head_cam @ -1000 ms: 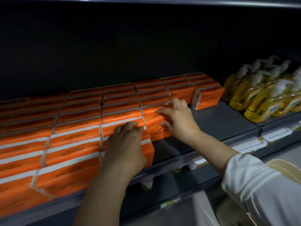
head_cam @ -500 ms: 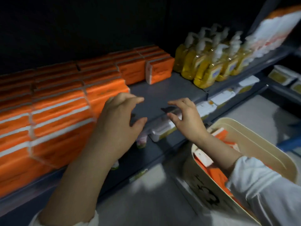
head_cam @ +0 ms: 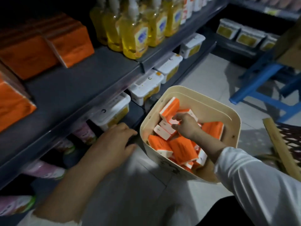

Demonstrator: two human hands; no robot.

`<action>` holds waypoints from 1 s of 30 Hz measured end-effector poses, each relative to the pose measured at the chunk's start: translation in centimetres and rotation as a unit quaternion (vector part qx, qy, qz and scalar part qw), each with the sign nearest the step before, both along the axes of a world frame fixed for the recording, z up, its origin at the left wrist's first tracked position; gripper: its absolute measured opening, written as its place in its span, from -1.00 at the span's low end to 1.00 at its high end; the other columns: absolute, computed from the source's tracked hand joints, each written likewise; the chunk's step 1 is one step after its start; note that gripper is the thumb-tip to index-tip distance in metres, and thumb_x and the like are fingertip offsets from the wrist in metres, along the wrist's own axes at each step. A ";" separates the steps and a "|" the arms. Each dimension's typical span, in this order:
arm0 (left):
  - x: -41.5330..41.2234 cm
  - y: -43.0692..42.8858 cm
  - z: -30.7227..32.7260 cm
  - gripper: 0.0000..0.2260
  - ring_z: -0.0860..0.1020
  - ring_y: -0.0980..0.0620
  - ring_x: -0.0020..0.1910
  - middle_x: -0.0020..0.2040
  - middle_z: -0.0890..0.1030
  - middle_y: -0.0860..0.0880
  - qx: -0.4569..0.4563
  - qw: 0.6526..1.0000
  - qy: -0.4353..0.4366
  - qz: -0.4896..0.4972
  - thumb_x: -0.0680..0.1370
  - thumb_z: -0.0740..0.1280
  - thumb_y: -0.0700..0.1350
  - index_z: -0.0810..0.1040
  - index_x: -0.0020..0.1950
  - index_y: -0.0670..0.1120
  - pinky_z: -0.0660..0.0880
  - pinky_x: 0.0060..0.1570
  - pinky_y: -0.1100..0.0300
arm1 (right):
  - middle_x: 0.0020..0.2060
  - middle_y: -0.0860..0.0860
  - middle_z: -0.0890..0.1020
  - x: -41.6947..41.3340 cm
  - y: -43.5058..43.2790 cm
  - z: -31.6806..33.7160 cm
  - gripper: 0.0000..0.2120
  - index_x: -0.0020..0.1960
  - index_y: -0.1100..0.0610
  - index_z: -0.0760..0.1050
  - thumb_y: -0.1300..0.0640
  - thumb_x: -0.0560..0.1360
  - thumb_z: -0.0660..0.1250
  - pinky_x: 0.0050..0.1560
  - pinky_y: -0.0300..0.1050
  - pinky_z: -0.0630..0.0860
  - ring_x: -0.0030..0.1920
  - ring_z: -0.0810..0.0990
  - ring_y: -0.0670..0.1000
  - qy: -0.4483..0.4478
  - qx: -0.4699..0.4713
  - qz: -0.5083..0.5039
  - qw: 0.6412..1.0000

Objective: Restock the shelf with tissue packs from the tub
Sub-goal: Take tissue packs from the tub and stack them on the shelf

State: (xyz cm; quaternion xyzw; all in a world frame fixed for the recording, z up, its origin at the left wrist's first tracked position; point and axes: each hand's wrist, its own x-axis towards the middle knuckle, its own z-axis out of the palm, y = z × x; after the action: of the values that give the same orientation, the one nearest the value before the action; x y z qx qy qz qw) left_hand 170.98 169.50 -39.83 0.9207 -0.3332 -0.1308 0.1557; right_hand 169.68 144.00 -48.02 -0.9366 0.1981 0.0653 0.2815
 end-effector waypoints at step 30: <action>0.9 -5.4 -4.9 -0.18 0.38 0.15 0.30 0.41 0.33 0.10 -0.177 0.967 0.122 0.134 0.35 0.38 0.27 0.09 0.50 0.09 0.40 0.23 0.12 | -0.27 0.00 0.61 2.4 -3.5 2.1 -0.72 -0.07 0.14 0.54 0.37 0.28 0.47 -0.20 -0.14 0.54 -0.23 0.57 -0.03 -0.072 0.421 0.029 0.904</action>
State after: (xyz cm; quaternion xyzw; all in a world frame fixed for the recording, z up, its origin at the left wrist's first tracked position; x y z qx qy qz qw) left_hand 171.92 164.05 -44.73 0.8918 -0.2035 -0.1593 0.3714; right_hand 172.12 140.48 -45.94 -0.7387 0.1038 0.0828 0.6608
